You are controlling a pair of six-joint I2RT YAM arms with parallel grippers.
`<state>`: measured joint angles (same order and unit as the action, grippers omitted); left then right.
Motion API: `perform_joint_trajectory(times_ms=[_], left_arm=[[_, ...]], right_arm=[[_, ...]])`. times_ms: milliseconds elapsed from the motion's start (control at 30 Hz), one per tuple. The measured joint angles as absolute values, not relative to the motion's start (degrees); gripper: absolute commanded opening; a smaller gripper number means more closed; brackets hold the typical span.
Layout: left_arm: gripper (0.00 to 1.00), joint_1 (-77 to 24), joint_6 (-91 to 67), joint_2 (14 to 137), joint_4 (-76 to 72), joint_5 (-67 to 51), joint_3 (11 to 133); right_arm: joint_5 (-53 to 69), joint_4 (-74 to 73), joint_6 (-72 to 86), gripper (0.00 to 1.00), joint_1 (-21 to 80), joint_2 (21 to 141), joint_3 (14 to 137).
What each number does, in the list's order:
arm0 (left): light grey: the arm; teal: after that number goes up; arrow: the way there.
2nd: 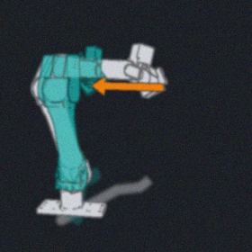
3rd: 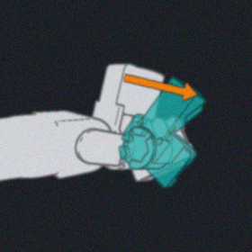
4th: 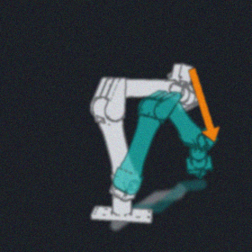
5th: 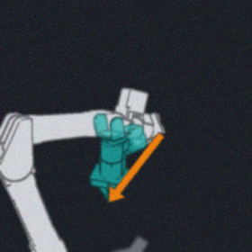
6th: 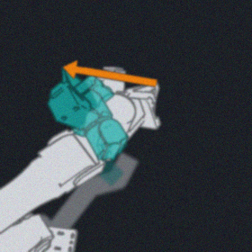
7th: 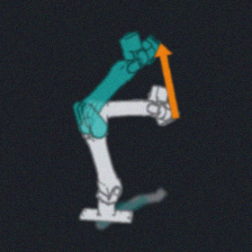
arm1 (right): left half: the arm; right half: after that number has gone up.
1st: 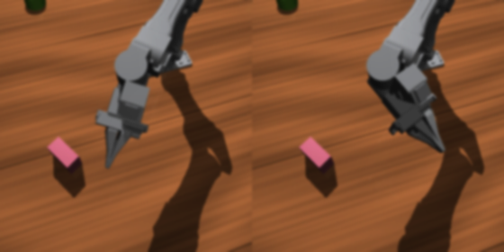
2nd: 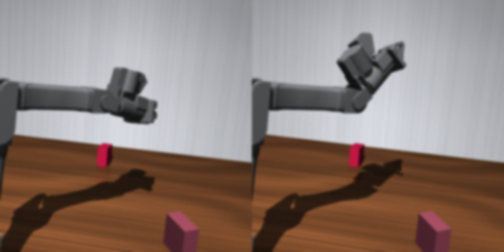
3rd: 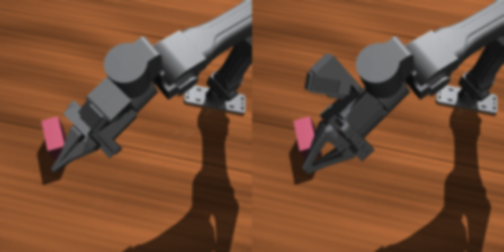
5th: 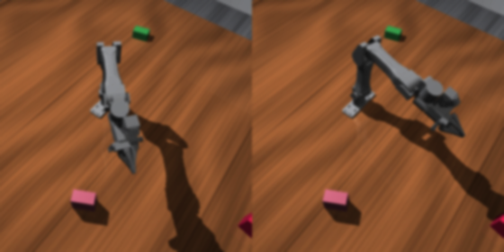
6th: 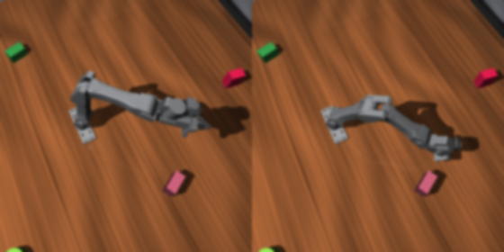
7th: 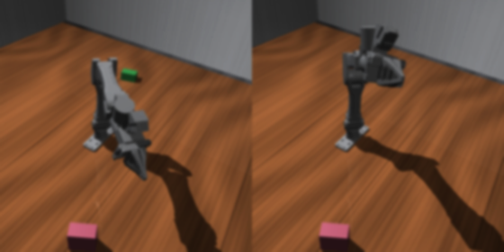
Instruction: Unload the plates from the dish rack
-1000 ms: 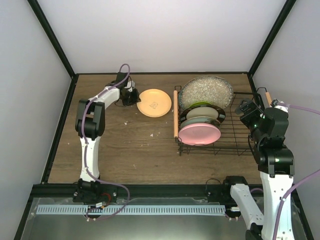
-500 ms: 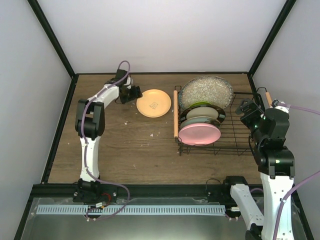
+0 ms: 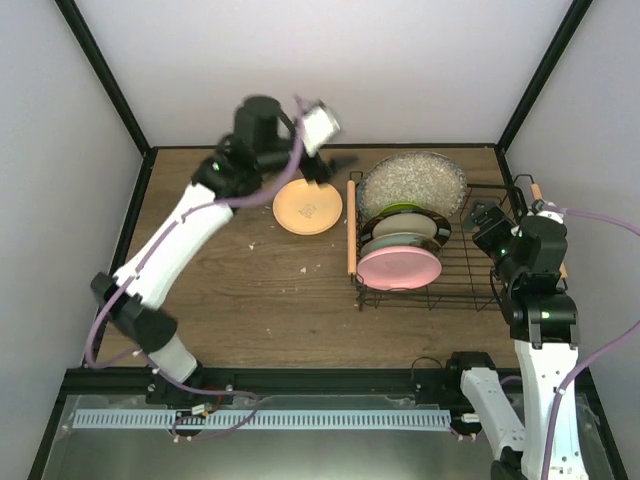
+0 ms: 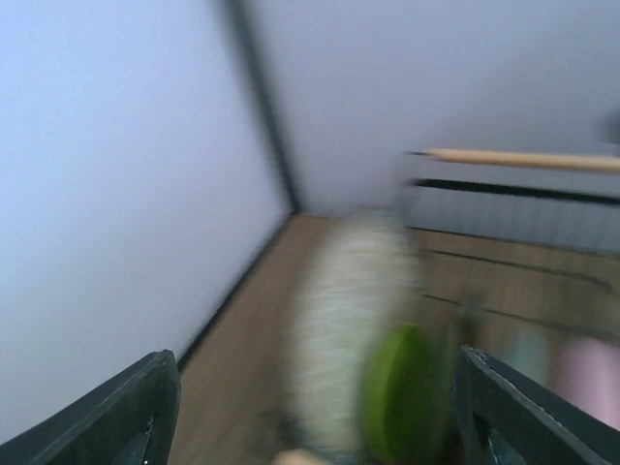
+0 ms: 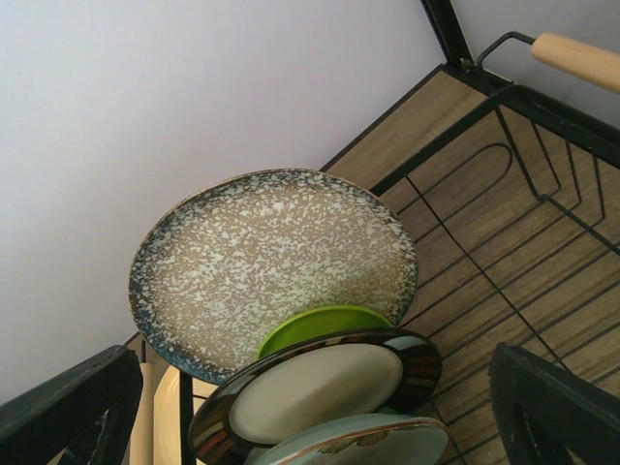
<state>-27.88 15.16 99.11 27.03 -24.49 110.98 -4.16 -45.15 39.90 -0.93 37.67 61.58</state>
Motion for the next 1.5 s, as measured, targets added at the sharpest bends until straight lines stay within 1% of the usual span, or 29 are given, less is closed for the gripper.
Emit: perform_joint_trajectory(times_ms=[100,167,333,500,767,933,1300,1400,1500], left_arm=[[0.71,-40.99,26.85,90.45,27.51,-24.6,100.95],[0.68,-45.43,32.36,87.46,28.14,-23.16,95.15],[0.64,-52.23,41.85,85.89,30.22,-16.4,83.96],[0.63,-57.14,45.87,87.35,31.44,-11.05,82.28],[0.61,-60.12,46.78,92.18,29.65,-7.9,83.59],[0.6,-60.42,46.78,94.96,28.6,-6.22,83.7],[0.55,-60.42,46.57,101.01,24.73,-3.01,85.32],[0.5,-60.42,46.46,101.86,24.38,-2.59,85.95],[0.42,-60.42,46.09,102.08,23.68,-2.2,86.3]], right_arm=[[-3.22,-43.64,39.9,1.0,-0.93,38.44,61.32],[-2.85,-42.65,39.9,1.0,-0.93,38.63,61.14],[-2.17,-41.39,39.9,1.0,-0.93,38.52,60.53],[-1.65,-40.66,39.9,1.0,-0.93,38.5,59.88],[-1.74,-40.73,39.64,1.0,-0.93,37.67,59.9],[-2.24,-41.06,39.16,1.0,-0.93,36.91,59.9],[-3.31,-41.71,37.5,1.0,-0.93,36.36,59.96],[-3.73,-41.71,36.88,1.0,-0.93,36.1,59.96],[-4.12,-41.74,36.69,1.0,-0.93,35.75,60.05]])
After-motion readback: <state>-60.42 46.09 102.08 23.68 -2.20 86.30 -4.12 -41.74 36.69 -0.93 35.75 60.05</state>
